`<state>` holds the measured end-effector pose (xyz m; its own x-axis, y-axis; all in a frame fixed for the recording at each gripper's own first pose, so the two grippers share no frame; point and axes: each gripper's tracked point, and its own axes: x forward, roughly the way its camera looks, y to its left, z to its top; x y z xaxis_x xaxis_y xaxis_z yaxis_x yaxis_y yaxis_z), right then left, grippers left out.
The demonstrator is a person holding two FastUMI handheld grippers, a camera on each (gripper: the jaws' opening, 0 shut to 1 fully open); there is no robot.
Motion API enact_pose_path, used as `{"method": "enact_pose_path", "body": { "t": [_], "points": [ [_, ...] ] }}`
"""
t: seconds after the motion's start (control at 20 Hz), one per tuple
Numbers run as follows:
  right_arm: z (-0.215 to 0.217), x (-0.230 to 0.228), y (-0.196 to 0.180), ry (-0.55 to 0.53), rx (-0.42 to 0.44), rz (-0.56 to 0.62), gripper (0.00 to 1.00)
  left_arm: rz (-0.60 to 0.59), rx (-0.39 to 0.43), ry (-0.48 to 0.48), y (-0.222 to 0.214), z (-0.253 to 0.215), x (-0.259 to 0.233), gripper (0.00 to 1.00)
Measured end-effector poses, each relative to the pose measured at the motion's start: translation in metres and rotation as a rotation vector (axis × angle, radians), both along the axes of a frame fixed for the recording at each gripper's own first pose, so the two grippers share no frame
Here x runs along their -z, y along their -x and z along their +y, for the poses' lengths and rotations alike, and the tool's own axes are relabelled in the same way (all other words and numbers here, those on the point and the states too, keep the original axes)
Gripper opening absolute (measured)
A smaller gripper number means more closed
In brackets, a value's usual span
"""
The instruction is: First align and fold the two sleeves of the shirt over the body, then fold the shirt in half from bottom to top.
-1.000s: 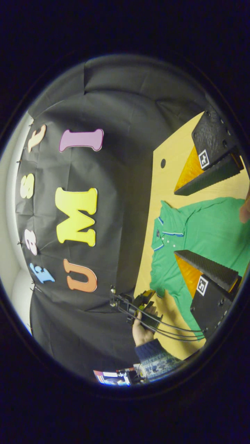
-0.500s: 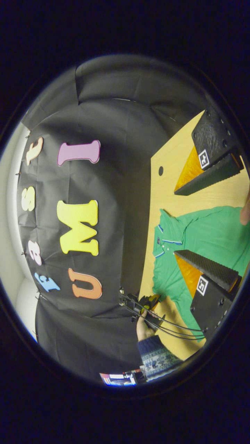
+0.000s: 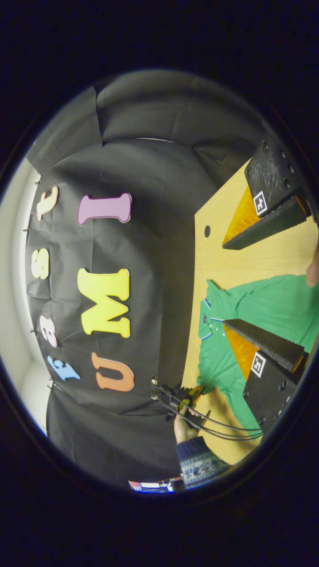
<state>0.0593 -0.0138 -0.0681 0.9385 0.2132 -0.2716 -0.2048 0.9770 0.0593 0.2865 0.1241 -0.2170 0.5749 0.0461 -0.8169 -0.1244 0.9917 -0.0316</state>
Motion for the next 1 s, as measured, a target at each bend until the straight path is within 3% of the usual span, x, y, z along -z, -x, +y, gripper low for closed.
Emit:
{"method": "enact_pose_path", "body": {
  "t": [0.35,0.55,0.75,0.85,0.95,1.0],
  "points": [
    [-0.01,0.001,0.008,-0.012,0.021,-0.009,0.97,-0.04,0.169,-0.065,-0.002,-0.077,-0.038,0.04],
    [-0.017,0.007,0.009,-0.01,0.034,-0.002,0.97,-0.03,0.298,-0.154,0.004,-0.129,-0.027,0.04],
    [-0.021,0.018,0.012,0.001,0.038,0.021,0.97,0.011,0.33,-0.148,0.011,-0.168,-0.008,0.05],
    [-0.022,0.02,0.013,0.002,0.04,0.029,0.97,0.005,0.336,-0.1,0.014,-0.182,-0.009,0.14],
    [-0.024,0.022,0.013,0.001,0.045,0.034,0.95,-0.02,0.32,-0.074,0.018,-0.183,-0.018,0.43],
    [-0.024,0.022,0.014,0.0,0.048,0.037,0.95,-0.039,0.306,-0.061,0.02,-0.183,-0.028,0.75]
  ]
}}
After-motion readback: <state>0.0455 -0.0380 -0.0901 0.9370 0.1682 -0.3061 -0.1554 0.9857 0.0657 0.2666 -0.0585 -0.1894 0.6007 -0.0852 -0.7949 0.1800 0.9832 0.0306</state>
